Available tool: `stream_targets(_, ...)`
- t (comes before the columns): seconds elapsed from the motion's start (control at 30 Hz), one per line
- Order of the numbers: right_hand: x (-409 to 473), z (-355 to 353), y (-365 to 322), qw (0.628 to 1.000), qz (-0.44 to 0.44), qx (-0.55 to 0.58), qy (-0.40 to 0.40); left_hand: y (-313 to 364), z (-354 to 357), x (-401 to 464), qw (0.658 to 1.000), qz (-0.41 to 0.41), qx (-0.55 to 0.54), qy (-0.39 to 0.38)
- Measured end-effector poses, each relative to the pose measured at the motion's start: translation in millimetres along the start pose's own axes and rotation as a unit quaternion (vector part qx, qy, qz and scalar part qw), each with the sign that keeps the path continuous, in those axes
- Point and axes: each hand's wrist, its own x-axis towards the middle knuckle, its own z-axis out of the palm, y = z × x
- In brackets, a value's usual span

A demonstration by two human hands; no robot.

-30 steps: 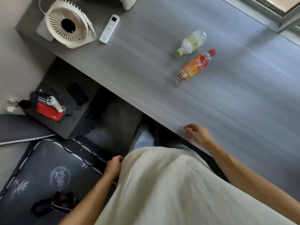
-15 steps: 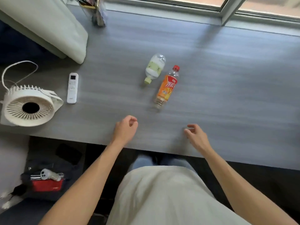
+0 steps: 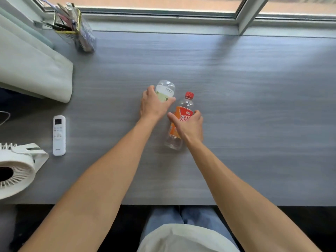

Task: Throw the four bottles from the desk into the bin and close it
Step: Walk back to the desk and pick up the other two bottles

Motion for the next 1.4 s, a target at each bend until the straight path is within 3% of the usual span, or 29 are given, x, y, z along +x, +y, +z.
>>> stream_targets(0.17,7.7,16.3,9.6,0.999,-0.012,-0.039,0.033,-2.5,19.2,12.2,0.999,0.001,0.026,0.023)
stream_targets(0.33,13.2,2.7,21.1,0.999,-0.018,-0.042,-0.002,-15.5,14.2,-2.4,1.000,-0.004,0.016,0.016)
stream_targets(0.67,-32.7,-78.4,103.0,0.994,-0.036,-0.025,-0.104,-83.9,4.7,-140.4,0.992,-0.052,0.047,-0.103)
stream_targets(1.03,-95.5,-129.1,232.4,0.989,-0.012,-0.071,-0.128,-154.2,6.2,-256.1,0.966,-0.135,0.103,-0.193)
stream_targets(1.23,-127.6,-131.3,264.5,0.996,0.031,-0.022,-0.080,-162.9,-4.1,-249.5,0.948,-0.093,0.165,-0.257)
stream_targets(1.4,-176.5,-119.9,307.7,0.991,0.123,0.053,-0.024,-145.3,-4.0,-235.6,0.925,-0.010,0.212,-0.315)
